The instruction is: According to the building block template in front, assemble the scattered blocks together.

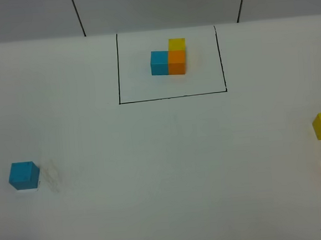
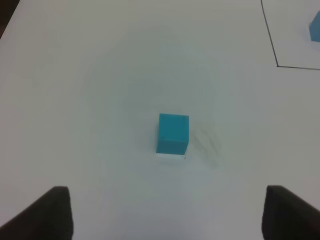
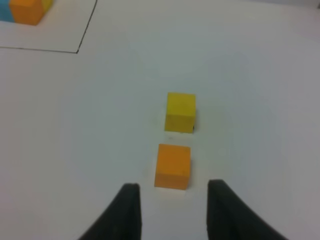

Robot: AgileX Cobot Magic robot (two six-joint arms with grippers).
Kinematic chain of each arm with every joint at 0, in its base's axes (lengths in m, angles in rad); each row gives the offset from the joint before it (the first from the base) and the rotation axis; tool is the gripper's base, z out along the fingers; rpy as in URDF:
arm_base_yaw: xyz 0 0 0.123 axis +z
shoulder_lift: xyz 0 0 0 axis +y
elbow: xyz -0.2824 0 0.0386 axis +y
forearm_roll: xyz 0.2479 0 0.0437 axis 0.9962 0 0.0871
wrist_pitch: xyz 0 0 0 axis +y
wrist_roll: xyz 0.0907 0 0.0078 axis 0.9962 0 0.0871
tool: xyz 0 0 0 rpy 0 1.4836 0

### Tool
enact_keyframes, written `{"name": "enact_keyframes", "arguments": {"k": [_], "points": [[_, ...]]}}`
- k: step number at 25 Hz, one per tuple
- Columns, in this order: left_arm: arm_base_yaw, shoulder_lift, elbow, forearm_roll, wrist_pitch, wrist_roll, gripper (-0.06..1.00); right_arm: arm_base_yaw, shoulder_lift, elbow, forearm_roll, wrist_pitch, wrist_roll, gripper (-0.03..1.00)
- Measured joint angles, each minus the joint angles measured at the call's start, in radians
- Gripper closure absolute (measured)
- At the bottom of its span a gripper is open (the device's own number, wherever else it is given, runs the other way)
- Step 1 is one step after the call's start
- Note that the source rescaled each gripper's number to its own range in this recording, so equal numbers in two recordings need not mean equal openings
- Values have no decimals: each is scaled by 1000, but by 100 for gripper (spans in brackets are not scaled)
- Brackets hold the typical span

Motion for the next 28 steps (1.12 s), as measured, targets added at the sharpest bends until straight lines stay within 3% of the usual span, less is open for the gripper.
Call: {"name": "enact_keyframes", "arguments": {"k": [9, 19, 28], "points": [[0, 546, -196, 1, -31, 45, 21, 0, 0, 0, 0, 0, 0, 97], [0, 972, -205, 16, -198, 51, 20, 0, 0, 0, 0, 0, 0, 97], [0, 1220, -206, 15, -350, 47, 20, 0, 0, 0, 0, 0, 0, 97]]}}
